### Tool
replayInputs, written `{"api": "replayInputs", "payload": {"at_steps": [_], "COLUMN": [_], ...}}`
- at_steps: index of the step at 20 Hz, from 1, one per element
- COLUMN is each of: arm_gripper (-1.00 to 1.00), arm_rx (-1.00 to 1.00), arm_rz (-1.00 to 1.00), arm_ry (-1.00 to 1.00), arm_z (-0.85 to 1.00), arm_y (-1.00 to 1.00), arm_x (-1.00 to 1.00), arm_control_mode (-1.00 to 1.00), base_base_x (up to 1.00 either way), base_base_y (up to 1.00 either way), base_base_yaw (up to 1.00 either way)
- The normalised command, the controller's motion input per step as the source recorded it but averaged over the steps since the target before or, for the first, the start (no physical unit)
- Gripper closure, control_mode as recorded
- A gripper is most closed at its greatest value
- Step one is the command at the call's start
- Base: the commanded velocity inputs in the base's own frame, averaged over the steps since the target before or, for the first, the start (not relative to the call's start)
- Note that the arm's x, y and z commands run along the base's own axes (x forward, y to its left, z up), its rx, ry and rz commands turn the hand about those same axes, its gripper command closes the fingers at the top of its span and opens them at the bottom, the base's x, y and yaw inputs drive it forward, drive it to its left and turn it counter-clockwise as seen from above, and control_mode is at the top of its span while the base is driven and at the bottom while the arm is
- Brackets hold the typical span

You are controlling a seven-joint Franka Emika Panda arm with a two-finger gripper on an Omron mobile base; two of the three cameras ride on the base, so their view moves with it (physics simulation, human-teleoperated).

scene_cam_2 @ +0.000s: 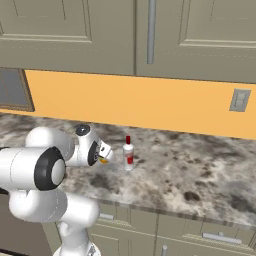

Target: Place the liquors on the top shelf of the fridge to keep them out of children's reach, and place the orange on lower shelves for easy access.

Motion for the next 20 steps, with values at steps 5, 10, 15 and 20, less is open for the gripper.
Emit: {"api": "replayInputs", "payload": {"at_steps": [5,10,15,20], "arm_gripper": [-1.00,-1.00,-1.00,-1.00], "arm_rx": [0.00,0.00,0.00,0.00], "arm_rz": [0.00,0.00,-0.01,0.00], "arm_ry": [0.00,0.00,0.01,0.04], "arm_z": [-0.20,-0.25,-0.28,-0.22], "arm_y": [0.00,0.00,0.00,0.00], "arm_x": [0.30,0.21,0.03,-0.09], "arm_control_mode": [-1.00,-1.00,-1.00,-1.00], "base_base_x": [0.00,0.00,0.00,0.00], "base_base_y": [0.00,0.00,0.00,0.00], "base_base_yaw": [0.00,0.00,0.00,0.00]}}
